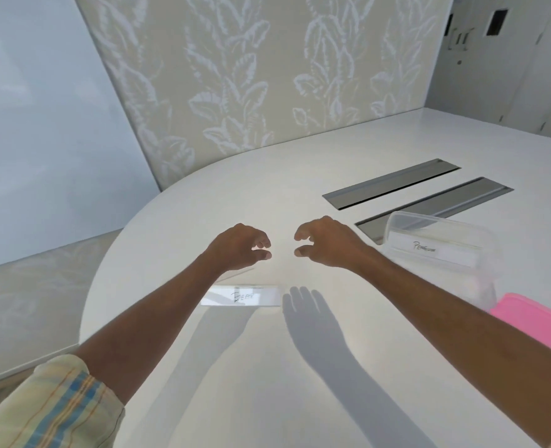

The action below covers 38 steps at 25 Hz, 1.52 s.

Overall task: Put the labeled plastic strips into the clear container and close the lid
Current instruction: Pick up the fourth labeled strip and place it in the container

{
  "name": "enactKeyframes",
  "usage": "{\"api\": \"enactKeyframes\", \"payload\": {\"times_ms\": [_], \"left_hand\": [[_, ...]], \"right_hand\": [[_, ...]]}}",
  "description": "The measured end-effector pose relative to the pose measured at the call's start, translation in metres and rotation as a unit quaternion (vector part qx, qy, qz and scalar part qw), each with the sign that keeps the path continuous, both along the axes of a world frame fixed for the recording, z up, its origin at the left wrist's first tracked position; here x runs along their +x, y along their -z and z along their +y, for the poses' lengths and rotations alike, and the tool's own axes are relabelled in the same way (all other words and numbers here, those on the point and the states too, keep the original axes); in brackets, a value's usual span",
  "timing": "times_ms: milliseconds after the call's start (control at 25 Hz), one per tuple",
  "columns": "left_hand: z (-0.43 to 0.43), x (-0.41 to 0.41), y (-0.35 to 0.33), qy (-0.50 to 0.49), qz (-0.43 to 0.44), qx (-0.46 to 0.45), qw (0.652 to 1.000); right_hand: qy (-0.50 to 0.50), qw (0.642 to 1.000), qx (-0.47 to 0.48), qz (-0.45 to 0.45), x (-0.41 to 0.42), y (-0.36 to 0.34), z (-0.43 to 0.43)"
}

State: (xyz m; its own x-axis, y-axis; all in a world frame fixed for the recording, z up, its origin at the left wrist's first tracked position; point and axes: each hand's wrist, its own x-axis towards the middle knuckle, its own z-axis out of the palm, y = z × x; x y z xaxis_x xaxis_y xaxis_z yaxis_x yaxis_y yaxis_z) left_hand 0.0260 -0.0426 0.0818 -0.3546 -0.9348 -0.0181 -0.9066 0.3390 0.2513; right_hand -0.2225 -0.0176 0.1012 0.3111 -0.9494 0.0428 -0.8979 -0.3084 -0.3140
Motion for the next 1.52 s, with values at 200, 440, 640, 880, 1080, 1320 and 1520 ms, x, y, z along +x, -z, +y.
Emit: {"api": "enactKeyframes", "payload": {"times_ms": [200,440,640,880,1080,1320,1520], "left_hand": [[0.013,0.067,0.020,-0.044,0.000,0.037,0.998],[0.015,0.105,0.058,-0.039,-0.032,0.086,0.995],[0.010,0.111,0.077,-0.013,-0.039,0.095,0.995],[0.009,0.109,0.082,0.030,-0.043,0.090,0.995],[0.012,0.106,0.076,0.033,-0.050,0.084,0.995],[0.005,0.087,0.057,0.047,-0.048,0.068,0.995],[-0.003,0.046,0.033,0.078,-0.043,0.041,0.995]], "right_hand": [[-0.024,0.999,0.045,-0.006,0.063,0.027,-0.002],[-0.021,0.995,0.097,0.028,0.097,0.070,-0.008],[-0.028,0.991,0.110,0.068,0.109,0.096,-0.007],[-0.043,0.991,0.089,0.086,0.114,0.103,-0.005],[-0.045,0.993,0.074,0.081,0.111,0.100,-0.003],[-0.033,0.995,0.061,0.066,0.090,0.084,-0.003],[-0.005,0.998,0.039,0.051,0.047,0.063,-0.003]]}}
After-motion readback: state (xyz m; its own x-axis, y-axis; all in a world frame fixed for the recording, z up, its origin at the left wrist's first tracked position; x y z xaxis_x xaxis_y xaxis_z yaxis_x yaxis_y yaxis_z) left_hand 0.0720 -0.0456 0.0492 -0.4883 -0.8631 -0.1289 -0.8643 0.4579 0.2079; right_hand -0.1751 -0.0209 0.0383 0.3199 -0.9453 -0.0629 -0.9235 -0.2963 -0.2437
